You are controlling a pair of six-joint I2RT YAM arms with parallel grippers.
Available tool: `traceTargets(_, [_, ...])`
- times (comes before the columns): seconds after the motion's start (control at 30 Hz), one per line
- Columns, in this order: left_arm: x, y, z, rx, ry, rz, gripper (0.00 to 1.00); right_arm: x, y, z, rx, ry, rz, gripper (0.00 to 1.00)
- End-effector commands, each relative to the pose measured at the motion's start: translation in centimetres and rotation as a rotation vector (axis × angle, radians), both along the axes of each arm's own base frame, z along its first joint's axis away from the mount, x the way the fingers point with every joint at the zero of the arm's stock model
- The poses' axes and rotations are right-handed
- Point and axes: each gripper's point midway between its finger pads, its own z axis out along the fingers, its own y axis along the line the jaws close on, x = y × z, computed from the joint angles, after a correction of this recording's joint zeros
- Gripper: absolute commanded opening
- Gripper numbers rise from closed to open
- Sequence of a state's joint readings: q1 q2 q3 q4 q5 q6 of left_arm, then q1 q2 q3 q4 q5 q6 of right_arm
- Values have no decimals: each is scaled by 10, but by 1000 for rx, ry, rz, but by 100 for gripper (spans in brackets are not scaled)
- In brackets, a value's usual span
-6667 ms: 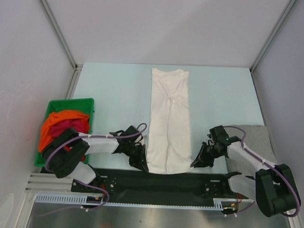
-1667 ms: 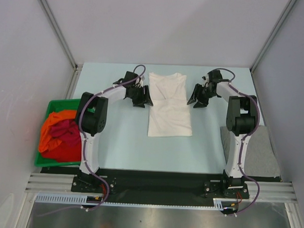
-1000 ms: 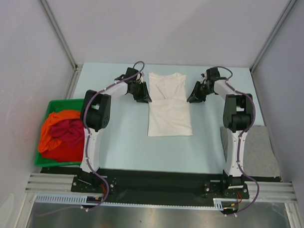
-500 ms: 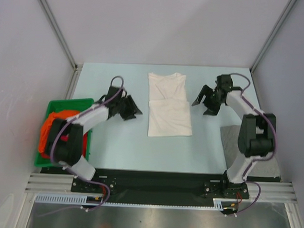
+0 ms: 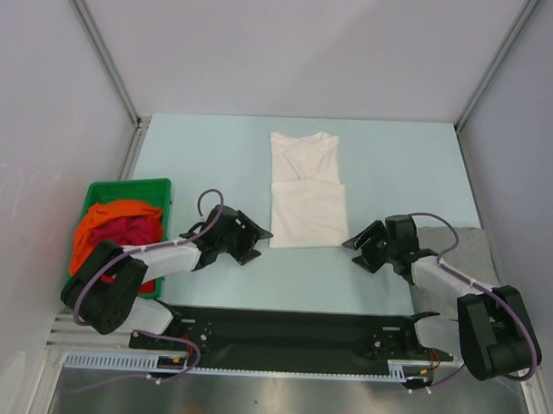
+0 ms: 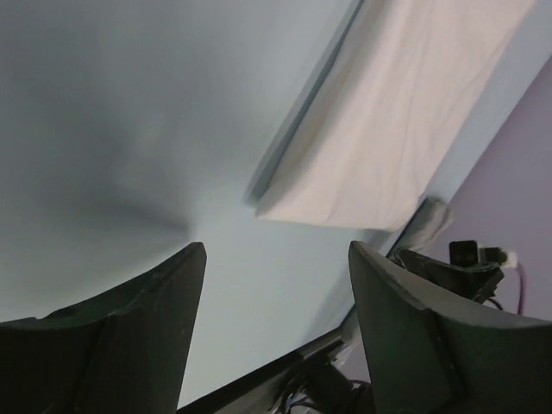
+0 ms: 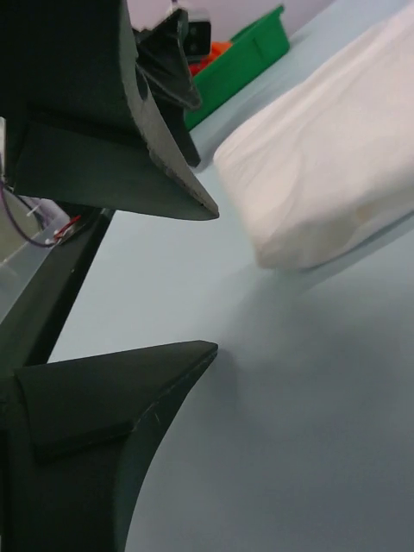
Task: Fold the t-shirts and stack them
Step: Fold the tshirt
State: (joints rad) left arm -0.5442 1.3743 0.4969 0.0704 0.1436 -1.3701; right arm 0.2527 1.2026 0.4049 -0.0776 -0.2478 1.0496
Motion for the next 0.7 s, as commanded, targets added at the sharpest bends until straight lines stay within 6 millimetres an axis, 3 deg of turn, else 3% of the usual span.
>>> traceTargets(0.0, [10,-7,-6,-76,21,129,71,36,0,26,54,-166,-118,63])
traceTargets(0.17, [0,-23,-28,-93,139,123,61,36,-4,12,39,-131,-181,65])
traceTargets(0.33, [-11,-16,-42,-70,207,187,54,28,-12,-6,39,-83,-253,64])
traceTargets(0.67, [-13,-11,-55,-53,254,243,40,28,-1,-12,59,-63,-223,58])
